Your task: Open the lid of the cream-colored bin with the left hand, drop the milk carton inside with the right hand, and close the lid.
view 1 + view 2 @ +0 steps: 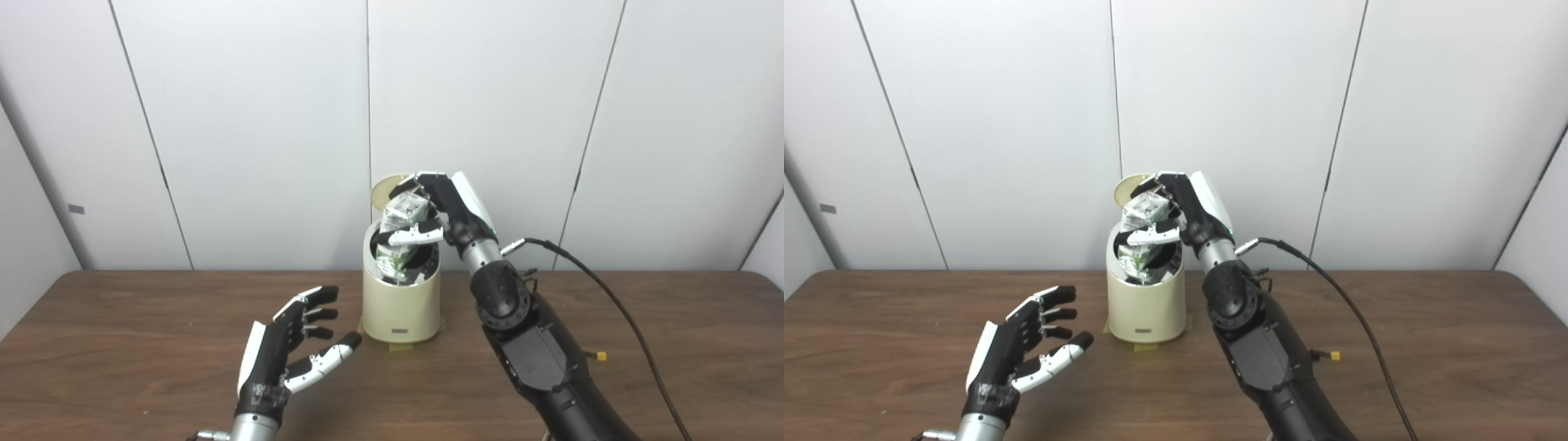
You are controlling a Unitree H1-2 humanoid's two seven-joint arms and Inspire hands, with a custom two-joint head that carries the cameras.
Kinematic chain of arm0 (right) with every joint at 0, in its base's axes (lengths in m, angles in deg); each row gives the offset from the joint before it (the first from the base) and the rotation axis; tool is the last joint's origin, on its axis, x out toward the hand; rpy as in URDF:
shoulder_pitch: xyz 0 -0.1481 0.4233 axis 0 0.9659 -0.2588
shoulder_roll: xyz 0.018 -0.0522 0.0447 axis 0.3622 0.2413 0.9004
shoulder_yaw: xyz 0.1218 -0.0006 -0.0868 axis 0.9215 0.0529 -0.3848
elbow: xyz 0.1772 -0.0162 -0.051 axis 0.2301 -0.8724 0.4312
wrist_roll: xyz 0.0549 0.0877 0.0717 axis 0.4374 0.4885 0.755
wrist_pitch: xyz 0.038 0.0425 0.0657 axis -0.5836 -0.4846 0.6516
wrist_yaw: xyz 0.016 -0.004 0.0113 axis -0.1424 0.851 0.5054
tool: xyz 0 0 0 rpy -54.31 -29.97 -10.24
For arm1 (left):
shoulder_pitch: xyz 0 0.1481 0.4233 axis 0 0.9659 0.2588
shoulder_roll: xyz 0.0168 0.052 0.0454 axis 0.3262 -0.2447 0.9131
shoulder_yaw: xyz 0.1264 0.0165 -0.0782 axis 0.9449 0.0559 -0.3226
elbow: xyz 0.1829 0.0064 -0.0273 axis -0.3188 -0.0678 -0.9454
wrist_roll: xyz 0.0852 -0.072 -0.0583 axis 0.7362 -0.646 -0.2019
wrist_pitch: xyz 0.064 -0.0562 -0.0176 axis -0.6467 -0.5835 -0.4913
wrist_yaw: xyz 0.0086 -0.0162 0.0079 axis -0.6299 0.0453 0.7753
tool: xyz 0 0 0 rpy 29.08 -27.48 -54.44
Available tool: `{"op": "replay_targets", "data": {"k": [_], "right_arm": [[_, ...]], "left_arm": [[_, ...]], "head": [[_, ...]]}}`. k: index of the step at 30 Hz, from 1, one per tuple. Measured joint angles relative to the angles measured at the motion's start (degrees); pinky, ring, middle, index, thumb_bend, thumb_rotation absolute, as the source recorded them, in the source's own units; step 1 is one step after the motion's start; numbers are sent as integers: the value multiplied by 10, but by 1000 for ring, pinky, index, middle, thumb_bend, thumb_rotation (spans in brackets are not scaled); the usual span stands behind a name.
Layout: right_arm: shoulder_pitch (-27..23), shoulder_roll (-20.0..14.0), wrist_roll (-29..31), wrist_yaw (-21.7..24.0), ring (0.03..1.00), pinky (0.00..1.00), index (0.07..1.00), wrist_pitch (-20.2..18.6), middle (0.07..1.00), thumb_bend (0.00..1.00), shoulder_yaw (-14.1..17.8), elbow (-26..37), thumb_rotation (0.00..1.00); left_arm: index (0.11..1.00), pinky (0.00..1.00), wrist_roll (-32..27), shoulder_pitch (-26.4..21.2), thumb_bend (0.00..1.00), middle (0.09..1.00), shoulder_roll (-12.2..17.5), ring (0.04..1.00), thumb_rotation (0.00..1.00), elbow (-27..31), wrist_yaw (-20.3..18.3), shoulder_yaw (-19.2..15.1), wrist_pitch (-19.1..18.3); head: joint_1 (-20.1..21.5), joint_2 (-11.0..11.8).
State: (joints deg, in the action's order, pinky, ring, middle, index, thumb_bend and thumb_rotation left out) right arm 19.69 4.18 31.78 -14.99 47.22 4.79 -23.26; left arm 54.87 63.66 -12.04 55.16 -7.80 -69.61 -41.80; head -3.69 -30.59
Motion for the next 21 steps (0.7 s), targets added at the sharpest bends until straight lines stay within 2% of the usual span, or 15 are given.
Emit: {"op": "replay_targets", "data": {"k": [5, 14, 21], "right_arm": [[0, 3, -8, -16, 334, 283, 513, 16, 452, 526, -3, -12, 0], [0, 5, -28, -48, 333, 286, 523, 50, 443, 524, -11, -32, 0], [0, 5, -29, -60, 330, 283, 524, 61, 442, 523, -15, -39, 0]], "left_arm": [[765, 598, -5, 4, 706, 795, -3, 735, 190, 13, 0, 2, -2], [774, 604, -1, 14, 710, 810, -7, 751, 236, 24, -2, 9, -20], [776, 619, -1, 15, 714, 814, -6, 764, 242, 35, -3, 11, -25]], "head": [[-3, -3], [-7, -9], [-6, -13]]}}
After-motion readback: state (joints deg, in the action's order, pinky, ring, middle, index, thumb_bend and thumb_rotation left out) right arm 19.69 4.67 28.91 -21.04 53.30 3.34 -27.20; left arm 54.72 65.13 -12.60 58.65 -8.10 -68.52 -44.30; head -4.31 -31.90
